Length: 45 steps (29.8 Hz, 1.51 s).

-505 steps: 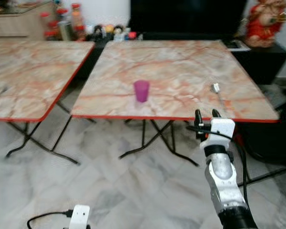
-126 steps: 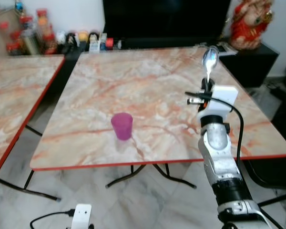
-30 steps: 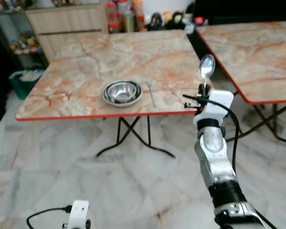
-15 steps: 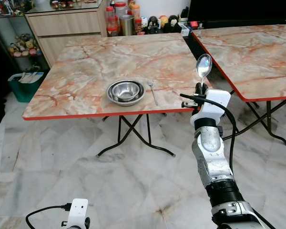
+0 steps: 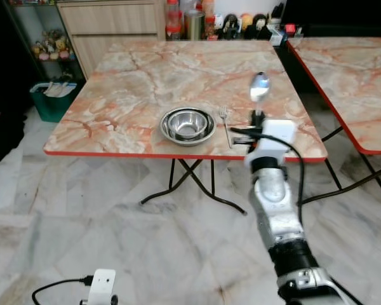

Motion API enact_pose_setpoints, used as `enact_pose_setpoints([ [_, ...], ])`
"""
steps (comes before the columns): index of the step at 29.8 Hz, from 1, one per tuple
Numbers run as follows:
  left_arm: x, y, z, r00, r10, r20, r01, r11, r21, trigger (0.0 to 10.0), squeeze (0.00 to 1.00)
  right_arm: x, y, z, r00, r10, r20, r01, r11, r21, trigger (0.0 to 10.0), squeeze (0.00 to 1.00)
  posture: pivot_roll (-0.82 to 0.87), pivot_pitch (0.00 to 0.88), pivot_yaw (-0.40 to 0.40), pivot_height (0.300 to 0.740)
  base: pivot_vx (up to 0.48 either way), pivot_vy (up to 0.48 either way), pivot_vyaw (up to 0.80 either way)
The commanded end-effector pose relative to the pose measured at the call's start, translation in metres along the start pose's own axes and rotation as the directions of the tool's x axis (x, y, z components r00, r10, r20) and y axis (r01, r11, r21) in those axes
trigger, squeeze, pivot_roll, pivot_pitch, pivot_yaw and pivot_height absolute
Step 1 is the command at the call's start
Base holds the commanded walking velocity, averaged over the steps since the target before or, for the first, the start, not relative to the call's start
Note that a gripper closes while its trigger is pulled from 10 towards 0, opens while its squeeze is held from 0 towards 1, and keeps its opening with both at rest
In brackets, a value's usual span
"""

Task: Setting the table

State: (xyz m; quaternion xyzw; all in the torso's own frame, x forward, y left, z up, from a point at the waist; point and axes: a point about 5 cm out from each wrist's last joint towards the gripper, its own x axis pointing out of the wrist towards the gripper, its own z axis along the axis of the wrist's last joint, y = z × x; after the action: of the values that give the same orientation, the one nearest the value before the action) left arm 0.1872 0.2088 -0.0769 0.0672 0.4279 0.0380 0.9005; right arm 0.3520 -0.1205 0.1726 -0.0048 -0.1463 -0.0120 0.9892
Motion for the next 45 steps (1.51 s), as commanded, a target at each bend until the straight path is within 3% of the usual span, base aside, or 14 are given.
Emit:
enact_pose_setpoints([
  [1,0.000,-0.005,-0.003,1.000,-0.012,-0.014,0.012,1.000,0.006,10.0,0.00,0.001,-0.012,0.002,0.999,-0.034,0.005,0.034,0.999,-0.004,10.0,0.00,-0.01,0.060,0.040,0.740,0.307,0.000,0.00],
  [45,0.000,-0.009,-0.004,1.000,-0.021,-0.020,0.021,1.000,0.001,10.0,0.00,-0.008,-0.012,-0.013,0.998,0.002,-0.068,-0.003,1.000,-0.009,10.0,0.00,-0.02,0.063,0.028,0.740,0.306,0.000,0.00],
])
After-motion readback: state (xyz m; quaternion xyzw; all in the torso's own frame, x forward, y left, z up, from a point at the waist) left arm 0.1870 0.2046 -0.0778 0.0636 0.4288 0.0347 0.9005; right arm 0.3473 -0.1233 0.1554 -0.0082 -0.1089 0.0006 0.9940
